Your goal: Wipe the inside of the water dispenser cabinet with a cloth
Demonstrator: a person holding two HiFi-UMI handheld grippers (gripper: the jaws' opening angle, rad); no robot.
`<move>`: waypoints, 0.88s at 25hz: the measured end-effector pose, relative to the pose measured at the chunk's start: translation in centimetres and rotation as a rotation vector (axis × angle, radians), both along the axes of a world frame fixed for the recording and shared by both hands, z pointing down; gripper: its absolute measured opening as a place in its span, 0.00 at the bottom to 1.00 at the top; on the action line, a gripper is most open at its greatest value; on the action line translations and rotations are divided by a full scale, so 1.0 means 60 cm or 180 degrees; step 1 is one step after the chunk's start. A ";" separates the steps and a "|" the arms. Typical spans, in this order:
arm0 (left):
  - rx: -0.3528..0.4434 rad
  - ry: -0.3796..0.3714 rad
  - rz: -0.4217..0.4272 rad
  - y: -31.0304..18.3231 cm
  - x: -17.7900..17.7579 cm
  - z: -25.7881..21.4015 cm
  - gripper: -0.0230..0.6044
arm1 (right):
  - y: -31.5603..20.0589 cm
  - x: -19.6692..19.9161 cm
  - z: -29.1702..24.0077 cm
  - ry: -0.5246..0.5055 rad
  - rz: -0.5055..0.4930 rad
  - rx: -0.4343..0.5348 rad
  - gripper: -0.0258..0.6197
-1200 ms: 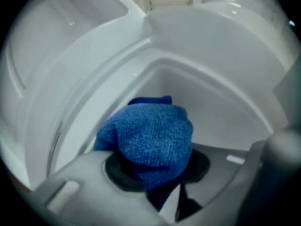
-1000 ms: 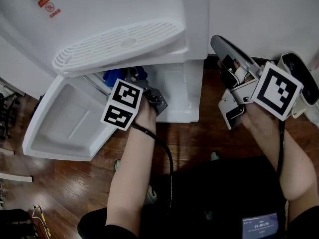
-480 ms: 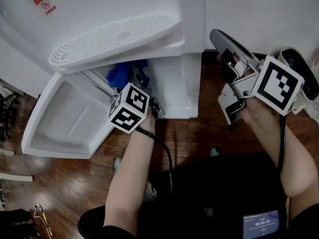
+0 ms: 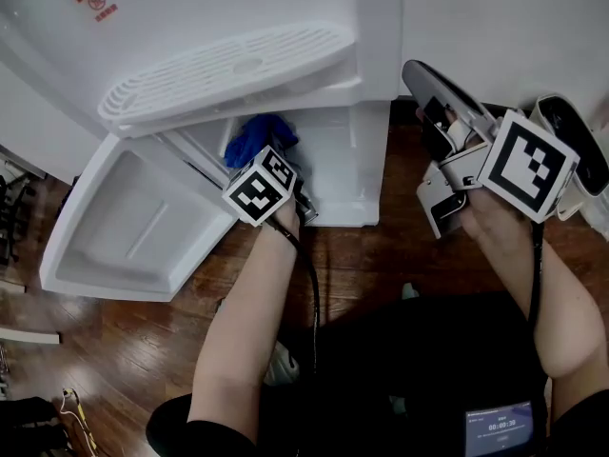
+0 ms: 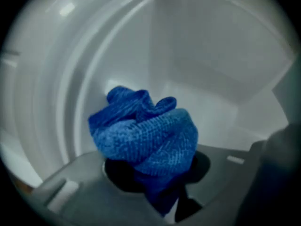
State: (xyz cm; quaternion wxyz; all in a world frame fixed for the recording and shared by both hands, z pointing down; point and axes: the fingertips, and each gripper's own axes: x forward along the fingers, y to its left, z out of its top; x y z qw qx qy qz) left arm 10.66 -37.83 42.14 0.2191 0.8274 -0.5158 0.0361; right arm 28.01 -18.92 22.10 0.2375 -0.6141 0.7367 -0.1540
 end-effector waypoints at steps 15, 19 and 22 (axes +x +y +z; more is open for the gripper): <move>-0.0072 -0.1461 0.1848 0.188 0.105 0.096 0.26 | -0.001 -0.003 0.001 0.0023 -0.0045 0.0053 0.08; -0.0082 -0.1339 0.1779 0.226 0.035 0.060 0.26 | 0.011 0.016 -0.006 0.0072 0.0163 0.0097 0.08; 0.0467 -0.1449 0.1819 0.246 -0.019 -0.032 0.26 | 0.031 0.041 -0.019 0.0233 0.0560 0.0110 0.05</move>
